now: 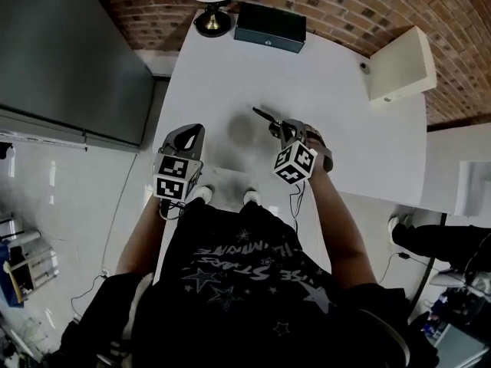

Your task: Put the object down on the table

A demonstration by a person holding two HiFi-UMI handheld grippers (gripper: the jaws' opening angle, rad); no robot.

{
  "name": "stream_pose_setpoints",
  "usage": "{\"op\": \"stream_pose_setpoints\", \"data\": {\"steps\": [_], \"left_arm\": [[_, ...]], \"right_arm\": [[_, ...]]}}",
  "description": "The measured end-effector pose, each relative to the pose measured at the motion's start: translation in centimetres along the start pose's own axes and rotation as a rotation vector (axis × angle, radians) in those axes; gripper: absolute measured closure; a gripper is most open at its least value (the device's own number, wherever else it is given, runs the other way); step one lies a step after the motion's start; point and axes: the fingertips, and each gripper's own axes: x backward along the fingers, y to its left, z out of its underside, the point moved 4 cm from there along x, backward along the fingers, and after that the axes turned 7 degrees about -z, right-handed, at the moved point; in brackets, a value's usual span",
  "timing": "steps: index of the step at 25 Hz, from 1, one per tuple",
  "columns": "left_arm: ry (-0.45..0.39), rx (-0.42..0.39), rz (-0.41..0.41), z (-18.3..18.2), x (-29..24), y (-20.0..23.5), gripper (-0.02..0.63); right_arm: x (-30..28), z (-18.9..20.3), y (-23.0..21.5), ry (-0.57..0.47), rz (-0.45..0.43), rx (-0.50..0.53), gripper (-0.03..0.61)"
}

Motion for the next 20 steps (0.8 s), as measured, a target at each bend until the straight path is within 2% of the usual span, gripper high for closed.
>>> {"op": "stream_pose_setpoints", "data": {"steps": [4, 10, 20], "left_arm": [[0.012, 0.027, -0.061, 0.6, 0.6, -0.5, 0.592], [0.028, 0.049, -0.109, 1.6, 1.7, -1.5, 0.593], [0.033, 0.048, -0.141, 1.8, 2.5, -2.5, 0.594]], "right_arm": [[-1.0, -0.2, 0.2, -0.014, -0.025, 0.064, 0.565], [-2.0, -0.3, 1.1, -0.013, -0.025, 0.154, 0.565], [-2.3, -0.3, 1.9, -0.018, -0.027, 0.204, 0.563]]}}
